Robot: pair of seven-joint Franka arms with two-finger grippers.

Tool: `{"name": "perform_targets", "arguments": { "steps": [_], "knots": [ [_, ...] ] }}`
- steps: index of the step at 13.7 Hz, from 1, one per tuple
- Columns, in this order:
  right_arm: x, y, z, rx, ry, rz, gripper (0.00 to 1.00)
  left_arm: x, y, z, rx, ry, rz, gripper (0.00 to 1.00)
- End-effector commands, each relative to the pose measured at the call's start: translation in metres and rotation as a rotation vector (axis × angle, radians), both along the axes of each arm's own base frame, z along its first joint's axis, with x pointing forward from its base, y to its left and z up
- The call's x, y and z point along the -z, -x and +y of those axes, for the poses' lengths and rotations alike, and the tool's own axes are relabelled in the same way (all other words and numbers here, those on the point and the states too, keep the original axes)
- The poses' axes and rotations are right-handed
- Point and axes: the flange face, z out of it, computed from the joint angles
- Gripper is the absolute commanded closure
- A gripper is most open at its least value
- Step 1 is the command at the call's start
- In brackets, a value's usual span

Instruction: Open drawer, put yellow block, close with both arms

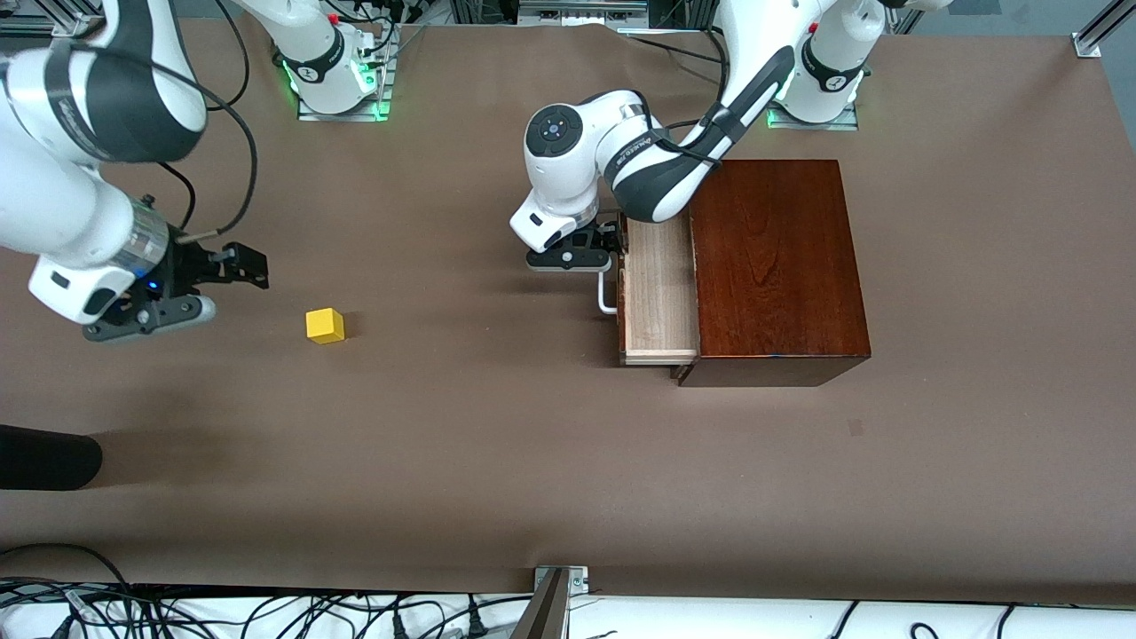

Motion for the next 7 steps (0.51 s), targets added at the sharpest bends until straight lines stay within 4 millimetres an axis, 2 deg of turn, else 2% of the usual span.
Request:
{"name": "perform_targets", "arguments": {
  "steps": [1,2,4,6,7],
  "knots": [
    [0.051,0.003,-0.001,-0.036,-0.006,-0.018,0.00,-0.013,-0.006,-0.021,-0.016,0.091,0.009,0.00],
    [0.069,0.004,-0.002,-0.041,-0.006,-0.025,0.00,-0.017,-0.010,-0.017,-0.020,0.087,0.007,0.00],
    [0.102,0.007,-0.004,-0.040,-0.003,-0.031,0.00,-0.051,-0.011,-0.006,-0.027,0.067,-0.019,0.00],
    [0.135,0.011,-0.006,-0.035,-0.001,-0.037,0.00,-0.087,-0.015,0.017,-0.021,-0.008,0.004,0.00],
    [0.150,0.015,-0.007,-0.034,0.001,-0.037,0.00,-0.116,-0.017,0.027,-0.004,-0.019,-0.013,0.00]
  ]
}}
